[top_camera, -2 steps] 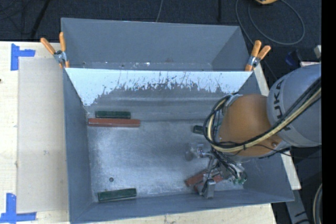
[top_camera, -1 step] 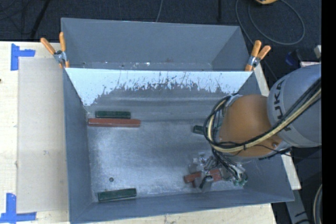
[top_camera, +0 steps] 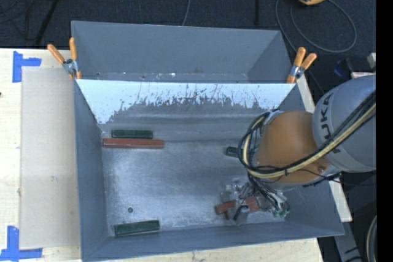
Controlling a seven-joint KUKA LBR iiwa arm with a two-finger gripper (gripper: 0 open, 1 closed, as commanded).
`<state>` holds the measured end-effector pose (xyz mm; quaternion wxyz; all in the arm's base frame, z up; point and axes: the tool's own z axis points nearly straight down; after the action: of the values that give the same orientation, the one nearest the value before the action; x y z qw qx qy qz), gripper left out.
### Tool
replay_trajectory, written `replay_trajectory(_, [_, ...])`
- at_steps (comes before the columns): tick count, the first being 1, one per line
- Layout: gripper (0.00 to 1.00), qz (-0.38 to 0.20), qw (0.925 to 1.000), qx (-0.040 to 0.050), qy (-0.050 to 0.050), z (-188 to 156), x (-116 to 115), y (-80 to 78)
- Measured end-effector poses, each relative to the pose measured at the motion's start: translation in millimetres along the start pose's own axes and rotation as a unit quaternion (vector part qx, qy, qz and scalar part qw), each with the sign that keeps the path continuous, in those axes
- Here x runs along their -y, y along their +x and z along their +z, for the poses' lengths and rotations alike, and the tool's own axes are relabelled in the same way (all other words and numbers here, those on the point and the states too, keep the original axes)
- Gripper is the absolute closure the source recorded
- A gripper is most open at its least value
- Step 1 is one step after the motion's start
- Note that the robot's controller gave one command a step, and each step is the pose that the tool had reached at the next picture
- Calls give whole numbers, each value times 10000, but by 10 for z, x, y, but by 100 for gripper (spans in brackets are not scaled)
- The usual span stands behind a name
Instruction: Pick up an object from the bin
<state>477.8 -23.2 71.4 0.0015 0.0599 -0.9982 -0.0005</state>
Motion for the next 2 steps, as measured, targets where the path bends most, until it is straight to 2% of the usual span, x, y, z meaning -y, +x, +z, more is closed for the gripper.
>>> replay_trajectory(1, [100, 251, 9997, 54, 13, -1845, 301, -57])
replay_trajectory(2, [0, 262, 9997, 18, 3, -1815, 301, -43])
